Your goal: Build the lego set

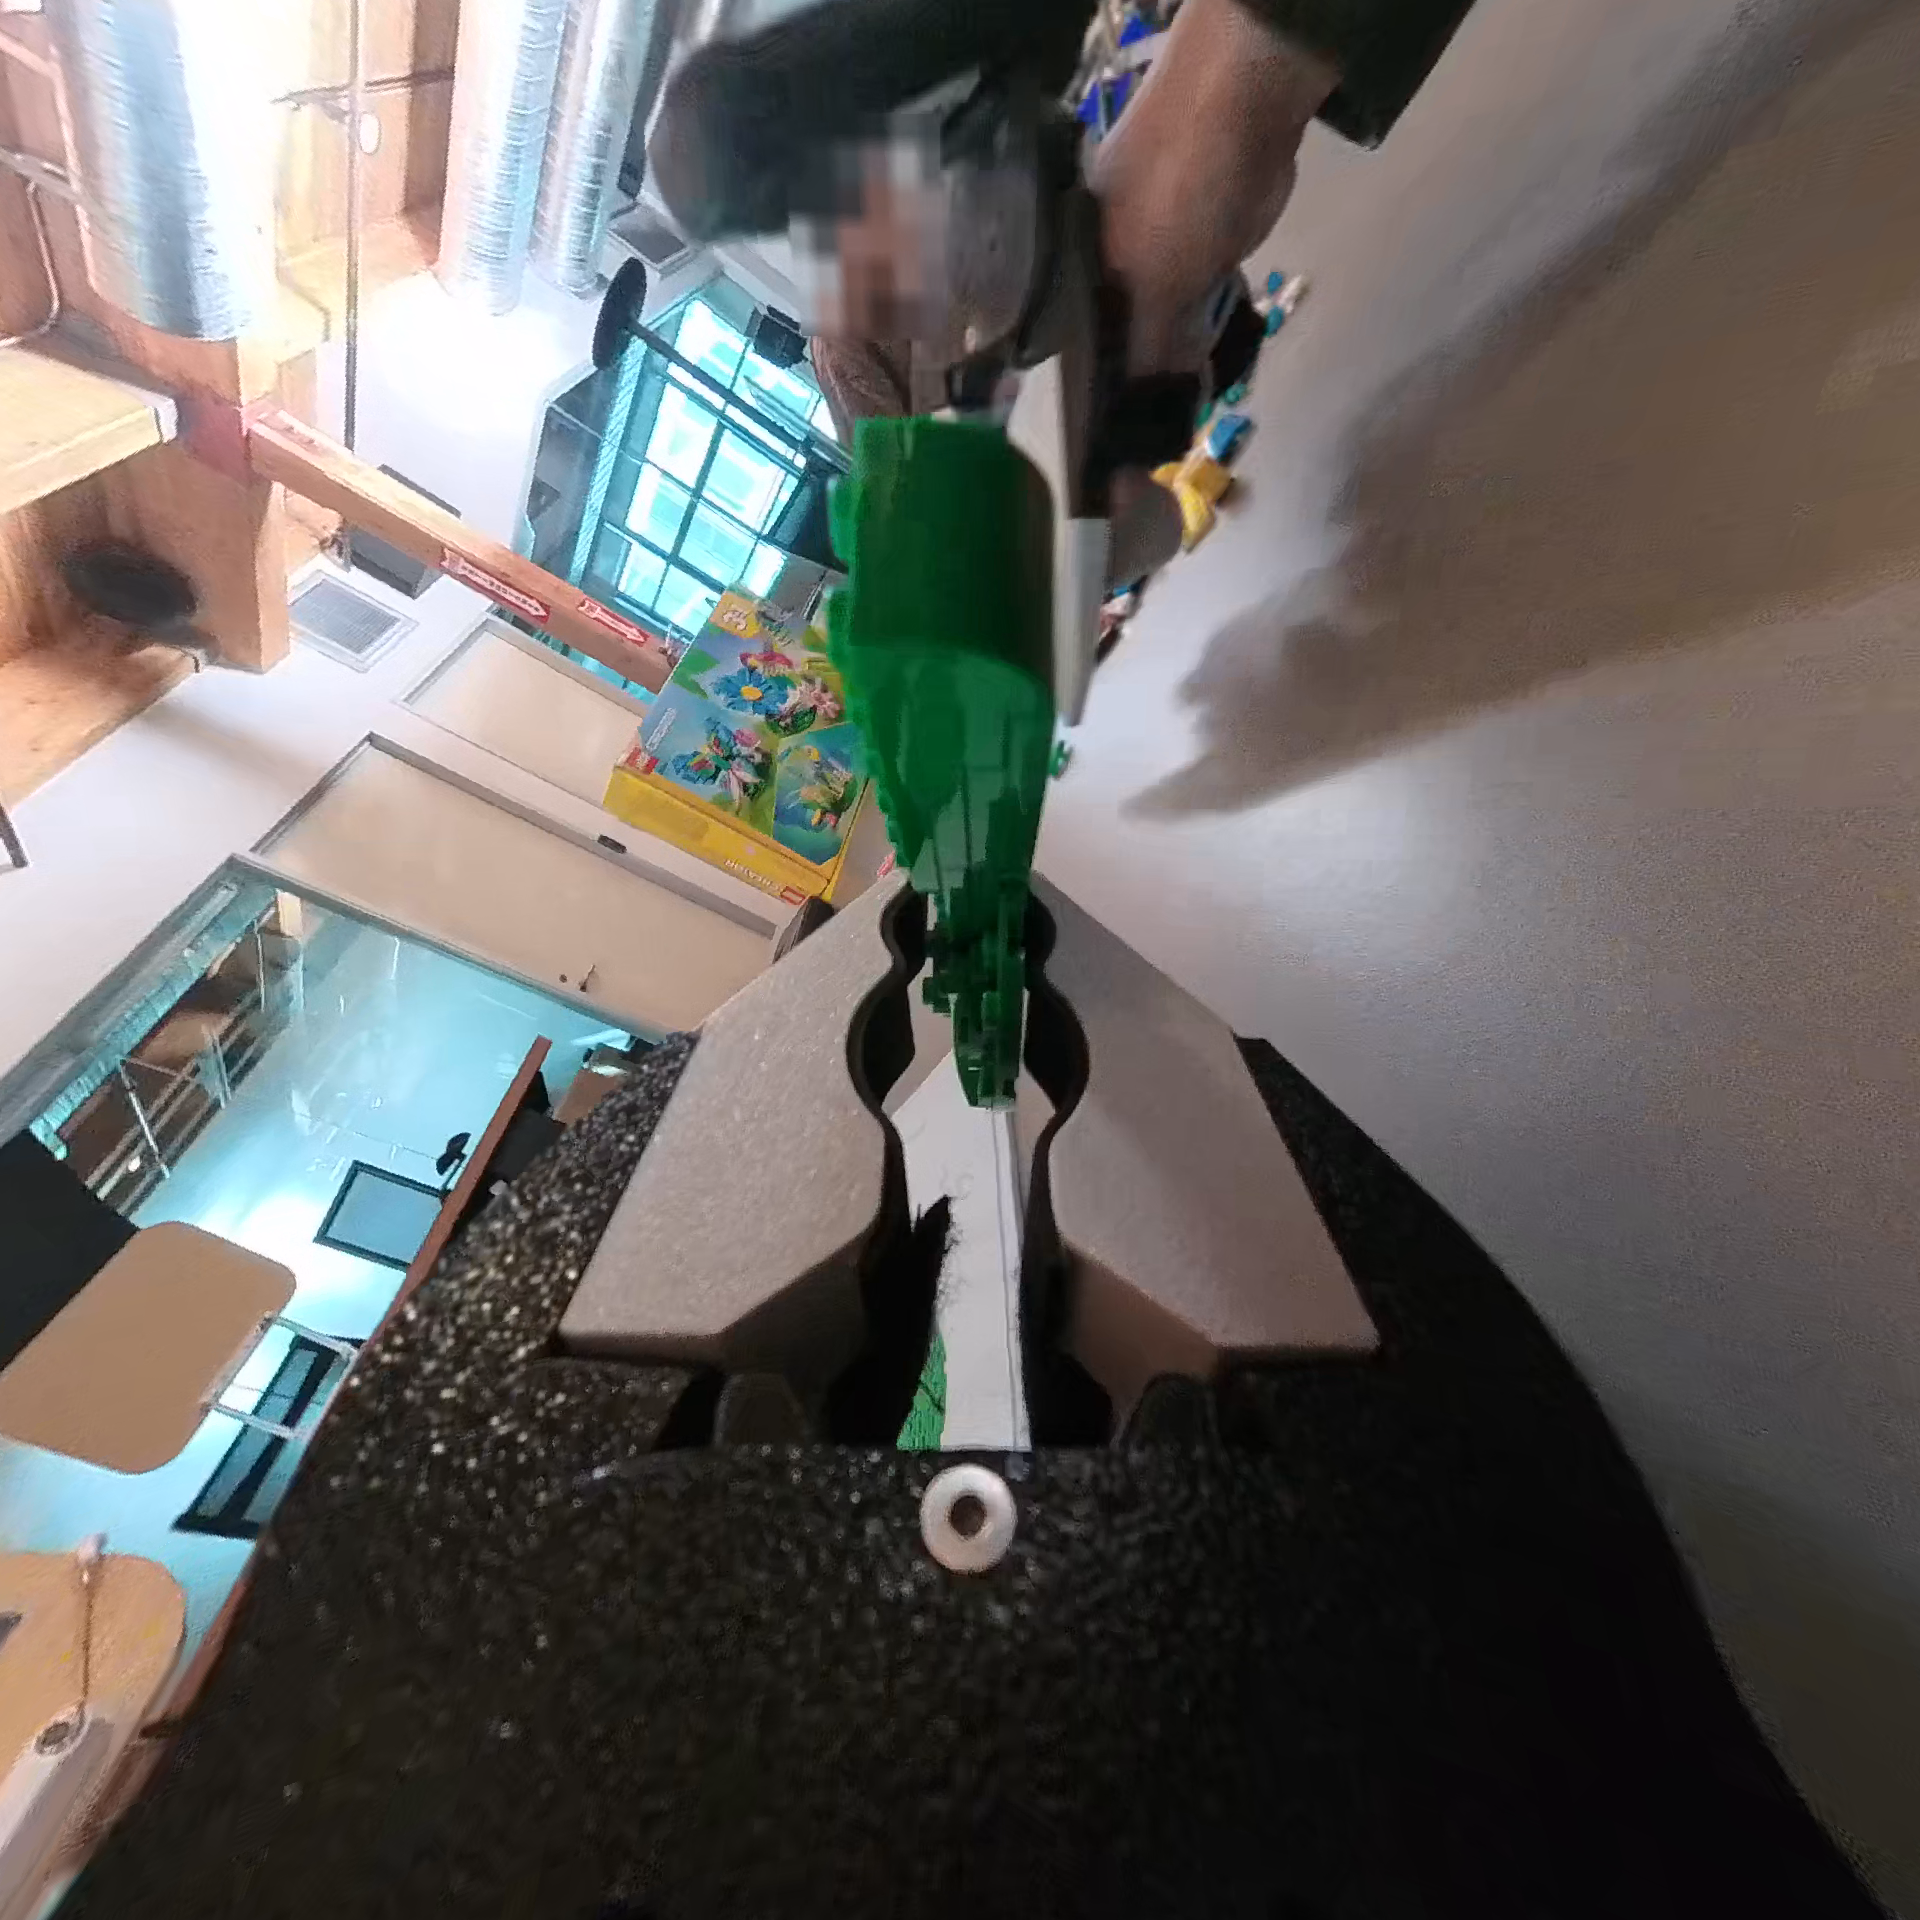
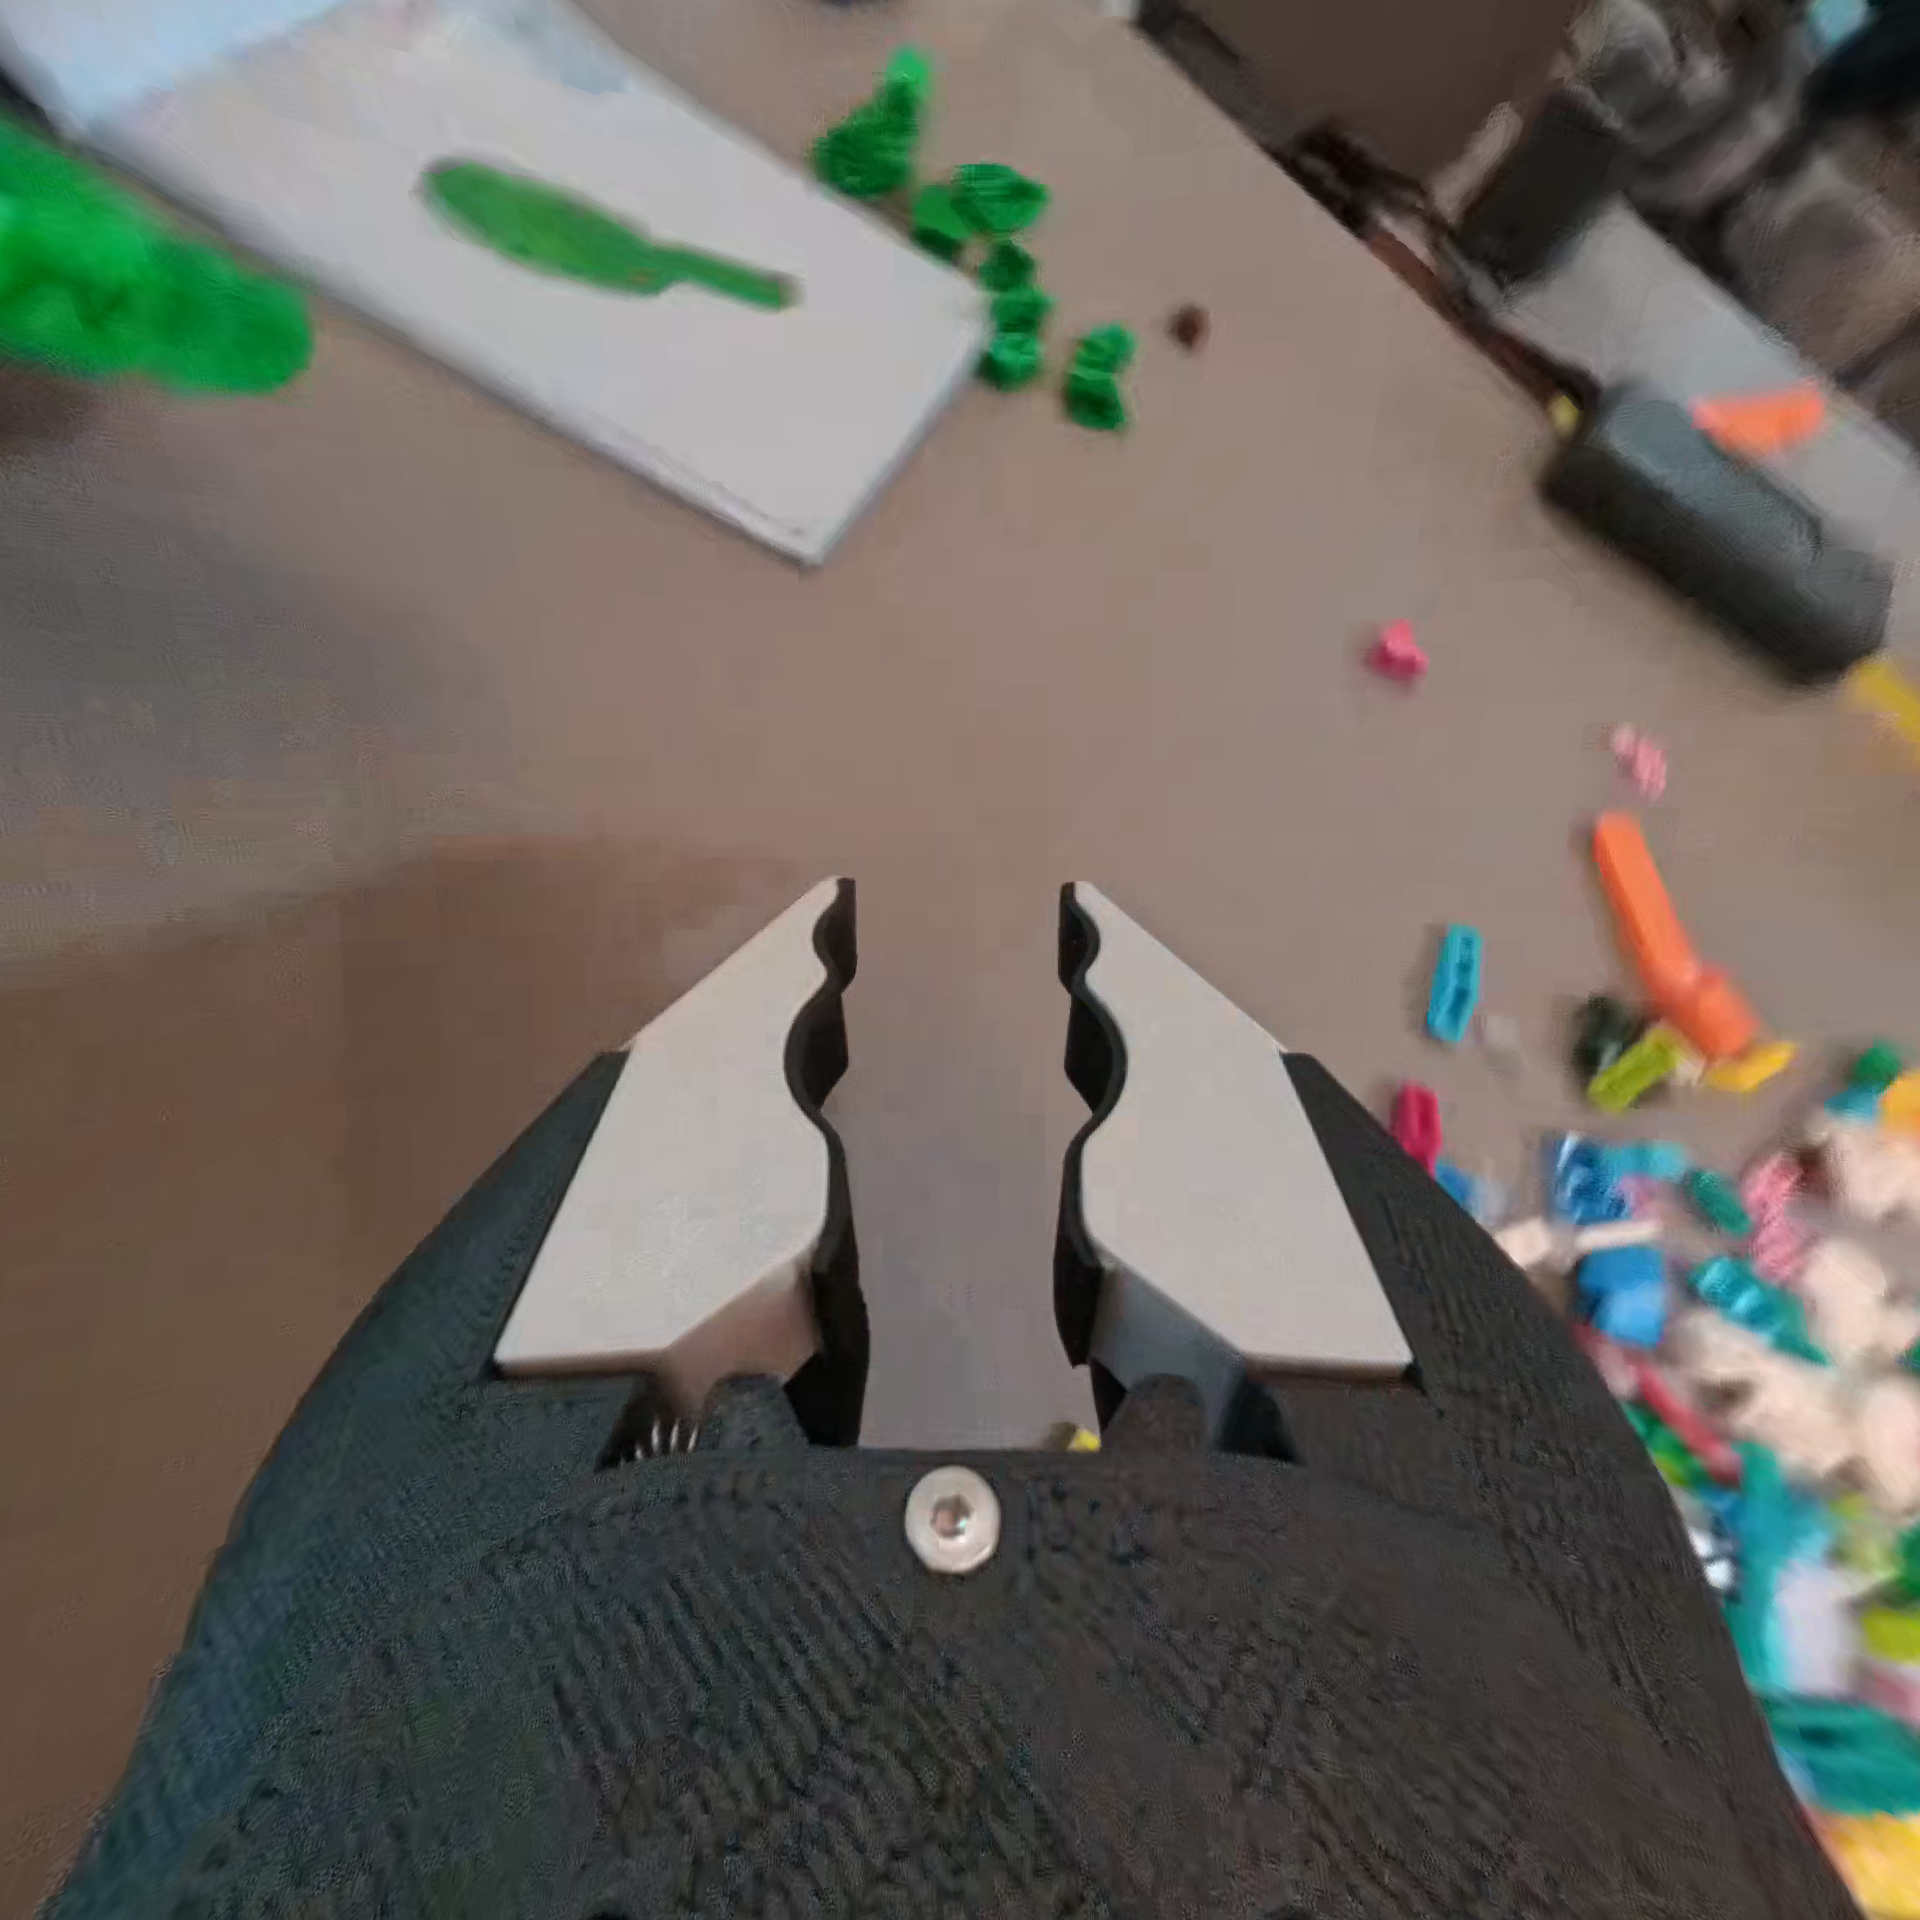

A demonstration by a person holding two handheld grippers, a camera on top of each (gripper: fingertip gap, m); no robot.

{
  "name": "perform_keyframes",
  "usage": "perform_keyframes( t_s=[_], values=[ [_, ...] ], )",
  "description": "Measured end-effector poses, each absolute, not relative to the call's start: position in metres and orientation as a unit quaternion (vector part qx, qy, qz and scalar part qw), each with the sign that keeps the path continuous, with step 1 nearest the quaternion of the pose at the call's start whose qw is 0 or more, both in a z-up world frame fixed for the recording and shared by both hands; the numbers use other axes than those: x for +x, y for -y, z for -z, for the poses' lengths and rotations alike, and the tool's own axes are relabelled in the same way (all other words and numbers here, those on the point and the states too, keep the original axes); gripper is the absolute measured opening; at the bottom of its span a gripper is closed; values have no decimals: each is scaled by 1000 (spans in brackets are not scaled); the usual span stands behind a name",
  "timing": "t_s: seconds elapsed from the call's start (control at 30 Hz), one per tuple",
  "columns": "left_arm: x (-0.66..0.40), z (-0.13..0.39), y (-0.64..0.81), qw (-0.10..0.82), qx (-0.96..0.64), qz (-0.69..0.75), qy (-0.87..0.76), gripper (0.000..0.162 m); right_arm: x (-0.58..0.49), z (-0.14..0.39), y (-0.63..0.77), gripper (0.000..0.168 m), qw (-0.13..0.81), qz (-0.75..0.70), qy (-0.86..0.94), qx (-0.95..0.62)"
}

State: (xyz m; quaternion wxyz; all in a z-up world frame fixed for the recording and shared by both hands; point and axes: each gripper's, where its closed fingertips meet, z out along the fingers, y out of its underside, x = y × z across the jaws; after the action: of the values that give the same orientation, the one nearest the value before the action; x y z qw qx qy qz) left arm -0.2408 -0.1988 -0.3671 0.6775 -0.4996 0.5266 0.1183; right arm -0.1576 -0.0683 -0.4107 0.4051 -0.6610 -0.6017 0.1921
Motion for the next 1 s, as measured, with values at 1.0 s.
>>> perform_keyframes(
  t_s=[1.0],
  values=[
    [-234, 372, 202, 662, -462, -176, -563, 13, -213, 369, 152, 2, 367, -386, 642, -551]
  ],
)
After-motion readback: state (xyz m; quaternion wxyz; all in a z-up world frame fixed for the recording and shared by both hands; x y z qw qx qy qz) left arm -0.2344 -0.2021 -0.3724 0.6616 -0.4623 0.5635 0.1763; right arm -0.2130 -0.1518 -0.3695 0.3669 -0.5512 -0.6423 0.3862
